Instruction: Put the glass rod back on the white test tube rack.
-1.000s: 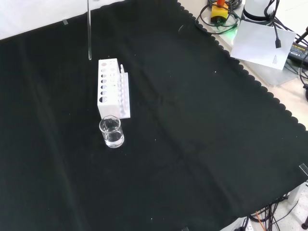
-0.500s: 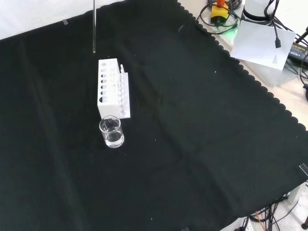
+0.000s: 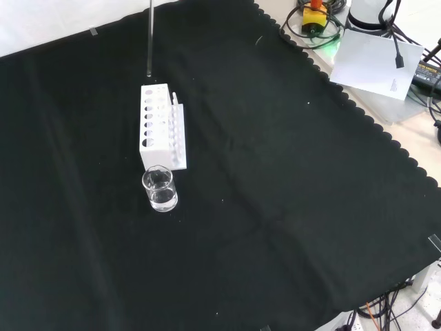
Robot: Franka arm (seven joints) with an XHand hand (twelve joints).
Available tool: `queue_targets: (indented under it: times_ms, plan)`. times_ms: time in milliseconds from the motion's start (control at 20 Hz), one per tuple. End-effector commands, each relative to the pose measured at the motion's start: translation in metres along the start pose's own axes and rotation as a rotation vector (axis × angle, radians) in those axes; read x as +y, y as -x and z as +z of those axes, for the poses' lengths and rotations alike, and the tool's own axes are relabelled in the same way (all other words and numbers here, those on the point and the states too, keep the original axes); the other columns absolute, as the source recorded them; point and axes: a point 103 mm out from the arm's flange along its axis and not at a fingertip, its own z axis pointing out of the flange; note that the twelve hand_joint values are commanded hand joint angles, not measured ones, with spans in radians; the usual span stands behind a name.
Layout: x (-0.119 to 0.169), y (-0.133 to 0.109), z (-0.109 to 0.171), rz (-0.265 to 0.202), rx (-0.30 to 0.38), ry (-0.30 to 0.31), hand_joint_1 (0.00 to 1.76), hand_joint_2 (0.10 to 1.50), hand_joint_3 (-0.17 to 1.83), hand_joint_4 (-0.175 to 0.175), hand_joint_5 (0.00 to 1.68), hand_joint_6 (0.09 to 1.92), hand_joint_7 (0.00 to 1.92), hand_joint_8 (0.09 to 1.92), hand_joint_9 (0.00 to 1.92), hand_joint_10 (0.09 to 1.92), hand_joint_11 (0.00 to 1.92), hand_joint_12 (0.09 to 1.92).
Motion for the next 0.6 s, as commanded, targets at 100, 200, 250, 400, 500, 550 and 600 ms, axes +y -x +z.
queue_targets:
  times_ms: [100,200,250,400,500,550,600]
  plan:
    - [-0.008,-0.022,0.011,-0.028,-0.008,-0.036,1.33,0.58,0.81,-0.175,1.23,0.55,1.35,0.88,1.90,0.40,1.75,0.78]
    - [-0.007,-0.023,0.014,-0.030,-0.006,-0.041,1.33,0.58,0.81,-0.175,1.23,0.55,1.35,0.88,1.90,0.40,1.75,0.78]
    - [-0.005,-0.024,0.016,-0.031,-0.003,-0.045,1.33,0.58,0.81,-0.175,1.23,0.55,1.35,0.88,1.90,0.40,1.75,0.78]
    - [-0.001,-0.024,0.024,-0.037,0.003,-0.057,1.33,0.58,0.81,-0.175,1.23,0.55,1.35,0.88,1.90,0.40,1.75,0.78]
    - [0.003,-0.024,0.031,-0.040,0.011,-0.066,1.33,0.58,0.81,-0.175,1.23,0.55,1.35,0.88,1.90,0.40,1.75,0.78]
    - [0.004,-0.023,0.035,-0.041,0.014,-0.070,1.33,0.58,0.81,-0.175,1.23,0.55,1.35,0.88,1.90,0.40,1.75,0.78]
    - [0.008,-0.022,0.035,-0.034,0.012,-0.083,1.33,0.58,0.81,-0.175,1.23,0.55,1.35,0.88,1.90,0.40,1.75,0.78]
